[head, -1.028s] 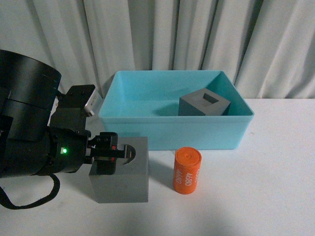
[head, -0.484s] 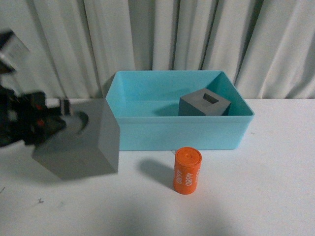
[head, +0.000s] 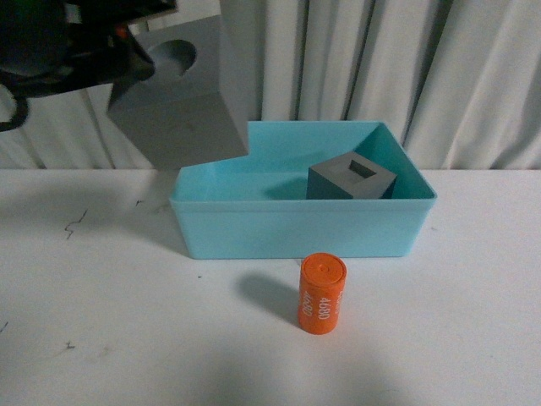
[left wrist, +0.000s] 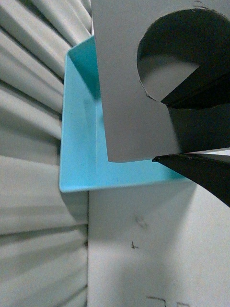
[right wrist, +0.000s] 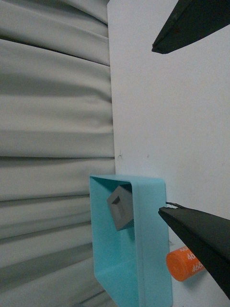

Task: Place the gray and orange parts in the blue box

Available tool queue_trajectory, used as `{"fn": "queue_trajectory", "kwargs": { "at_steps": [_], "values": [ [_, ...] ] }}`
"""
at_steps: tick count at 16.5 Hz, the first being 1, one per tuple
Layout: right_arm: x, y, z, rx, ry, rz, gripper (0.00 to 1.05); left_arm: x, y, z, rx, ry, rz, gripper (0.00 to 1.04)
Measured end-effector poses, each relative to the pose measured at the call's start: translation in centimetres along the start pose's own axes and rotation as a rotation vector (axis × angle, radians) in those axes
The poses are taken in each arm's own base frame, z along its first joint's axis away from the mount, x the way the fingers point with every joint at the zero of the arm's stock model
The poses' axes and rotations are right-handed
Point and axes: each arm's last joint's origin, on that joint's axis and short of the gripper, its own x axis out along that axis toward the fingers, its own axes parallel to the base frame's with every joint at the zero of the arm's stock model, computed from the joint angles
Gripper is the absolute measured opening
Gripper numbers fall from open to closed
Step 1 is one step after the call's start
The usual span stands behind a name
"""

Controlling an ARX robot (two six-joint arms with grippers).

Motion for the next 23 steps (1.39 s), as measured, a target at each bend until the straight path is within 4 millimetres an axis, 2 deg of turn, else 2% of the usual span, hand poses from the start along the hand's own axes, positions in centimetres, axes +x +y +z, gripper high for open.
{"fn": "queue_trajectory", "kwargs": {
  "at_steps": [3,8,16,19,20,21,22,23],
  "values": [
    [0.0,0.0,0.0,0.000,0.000,0.000,0.98,3.9,-1.6,-0.2,0.021,0.039,-0.025,0.21],
    [0.0,0.0,0.0,0.000,0.000,0.000,0.98,7.6,-1.3,-1.3,0.062,0.080,0.005,0.21],
    [0.0,0.0,0.0,0.000,0.000,0.000,0.98,8.8,-0.8,-1.9,0.078,0.099,0.023,0.21],
    [0.0,0.0,0.0,0.000,0.000,0.000,0.98,9.3,0.1,-2.1,0.076,0.103,0.045,0.21],
    [0.0,0.0,0.0,0.000,0.000,0.000,0.98,9.2,1.0,-2.7,0.068,0.118,0.065,0.30],
    [0.0,0.0,0.0,0.000,0.000,0.000,0.98,8.1,2.4,-3.6,0.042,0.150,0.090,0.63],
    [0.0,0.0,0.0,0.000,0.000,0.000,0.98,5.9,3.2,-3.6,-0.004,0.163,0.096,0.79],
    [0.0,0.0,0.0,0.000,0.000,0.000,0.98,4.0,3.7,-3.4,-0.047,0.160,0.085,0.88]
  ]
}}
